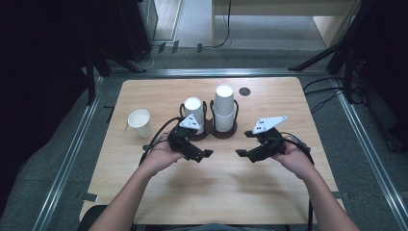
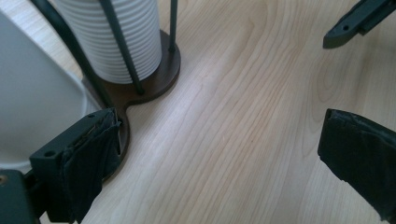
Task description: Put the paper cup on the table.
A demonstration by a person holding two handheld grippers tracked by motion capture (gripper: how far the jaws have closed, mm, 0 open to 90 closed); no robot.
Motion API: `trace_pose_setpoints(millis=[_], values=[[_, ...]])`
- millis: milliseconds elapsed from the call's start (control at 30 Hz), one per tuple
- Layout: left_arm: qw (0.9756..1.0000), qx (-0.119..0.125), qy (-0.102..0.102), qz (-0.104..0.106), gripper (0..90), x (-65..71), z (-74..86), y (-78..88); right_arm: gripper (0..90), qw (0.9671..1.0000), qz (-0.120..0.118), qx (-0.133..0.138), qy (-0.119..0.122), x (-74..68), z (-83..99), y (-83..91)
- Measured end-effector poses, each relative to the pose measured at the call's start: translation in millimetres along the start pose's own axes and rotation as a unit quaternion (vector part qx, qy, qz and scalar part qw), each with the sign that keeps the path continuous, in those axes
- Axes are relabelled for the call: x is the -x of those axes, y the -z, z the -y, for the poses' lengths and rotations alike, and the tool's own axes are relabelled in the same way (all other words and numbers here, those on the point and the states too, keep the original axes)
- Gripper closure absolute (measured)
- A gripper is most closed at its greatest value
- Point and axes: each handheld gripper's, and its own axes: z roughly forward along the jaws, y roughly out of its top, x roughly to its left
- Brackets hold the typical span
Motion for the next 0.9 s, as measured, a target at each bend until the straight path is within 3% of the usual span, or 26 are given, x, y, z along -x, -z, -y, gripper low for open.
trace_pose_setpoints(millis=[233, 433, 733, 900], values=[[1.0, -0.002, -0.005, -0.002, 0.0, 3.0, -1.9, -9.3, 22.3, 1.0, -0.003, 0.006, -0.007, -4.7, -1.9, 0.8], [1.0, 0.008, -0.003, -0.004, 0.0, 1.6, -3.4, -11.1, 22.3, 1.0, -0.002, 0.002, -0.008, -7.3, -1.2, -3.4], [1.0, 0.003, -0.006, -0.003, 0.0, 0.8, -2.7, -12.5, 22.3, 1.0, -0.003, 0.0, -0.009, -9.8, -1.5, -6.3], [0.9997, 0.001, -0.009, -0.023, 0.0, 0.3, -2.2, -13.1, 22.3, 0.9999, -0.001, -0.001, -0.01, -8.6, -0.1, -7.0]])
